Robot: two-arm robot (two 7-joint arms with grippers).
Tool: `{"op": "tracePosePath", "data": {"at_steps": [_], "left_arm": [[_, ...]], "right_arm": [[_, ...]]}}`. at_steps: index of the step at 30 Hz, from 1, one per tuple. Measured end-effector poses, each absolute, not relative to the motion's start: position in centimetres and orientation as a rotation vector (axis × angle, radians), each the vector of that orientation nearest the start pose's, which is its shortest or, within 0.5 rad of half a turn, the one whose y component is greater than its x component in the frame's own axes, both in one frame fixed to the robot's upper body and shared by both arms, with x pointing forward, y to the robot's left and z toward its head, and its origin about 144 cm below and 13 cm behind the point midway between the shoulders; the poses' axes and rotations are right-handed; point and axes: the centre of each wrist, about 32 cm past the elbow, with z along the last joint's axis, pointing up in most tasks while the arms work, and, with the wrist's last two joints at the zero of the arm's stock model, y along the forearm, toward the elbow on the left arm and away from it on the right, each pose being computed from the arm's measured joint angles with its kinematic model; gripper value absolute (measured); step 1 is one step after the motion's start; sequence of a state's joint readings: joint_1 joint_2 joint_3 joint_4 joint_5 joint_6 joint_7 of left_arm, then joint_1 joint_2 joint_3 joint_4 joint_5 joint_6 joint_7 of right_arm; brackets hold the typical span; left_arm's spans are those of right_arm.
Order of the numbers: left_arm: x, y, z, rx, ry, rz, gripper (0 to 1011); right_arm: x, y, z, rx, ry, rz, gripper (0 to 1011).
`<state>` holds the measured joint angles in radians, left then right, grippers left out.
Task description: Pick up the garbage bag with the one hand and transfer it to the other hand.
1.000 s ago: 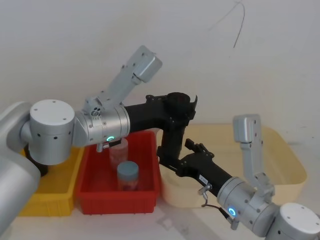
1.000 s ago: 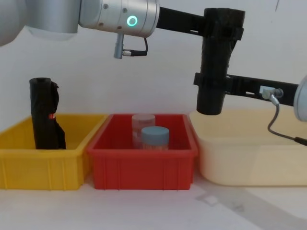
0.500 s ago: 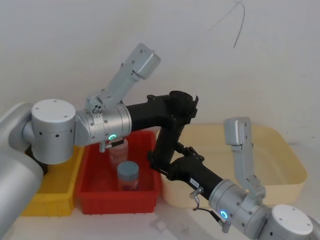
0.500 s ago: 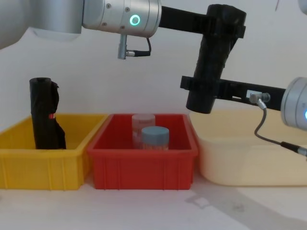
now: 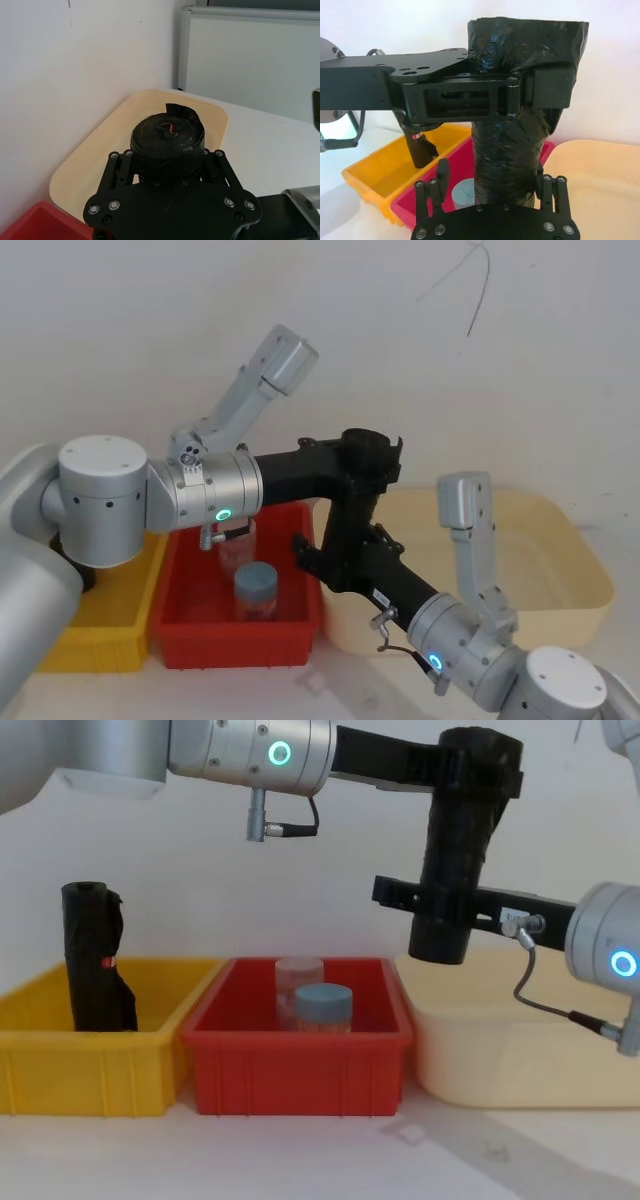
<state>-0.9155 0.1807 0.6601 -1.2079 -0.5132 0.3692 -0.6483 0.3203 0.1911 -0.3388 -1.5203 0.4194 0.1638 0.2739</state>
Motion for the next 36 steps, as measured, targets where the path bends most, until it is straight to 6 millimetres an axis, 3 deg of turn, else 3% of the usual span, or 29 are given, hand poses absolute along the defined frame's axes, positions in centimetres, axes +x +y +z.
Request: {"op": "tracePosePath", "data": {"at_steps": [7,16,26,36], "left_arm": [[62.56,11.85,136.18,0.131,-0.027,0.403,524],[62.53,11.94,136.21,0.132,-0.012,0.394,524],[62.50,11.94,136.21,0.132,-0.005,0.388,539],[62.46,11.97,136.22,0.131,-0.002,0.388,846]], "right_arm": [[53.07,-17.83,122.25,0.116,0.068,-0.954,840],[53.26,-17.71,122.13,0.117,0.057,-0.963,547],[53.35,-17.66,122.10,0.117,0.051,-0.967,509],[53.41,-17.72,121.96,0.117,0.043,-0.978,507]]}}
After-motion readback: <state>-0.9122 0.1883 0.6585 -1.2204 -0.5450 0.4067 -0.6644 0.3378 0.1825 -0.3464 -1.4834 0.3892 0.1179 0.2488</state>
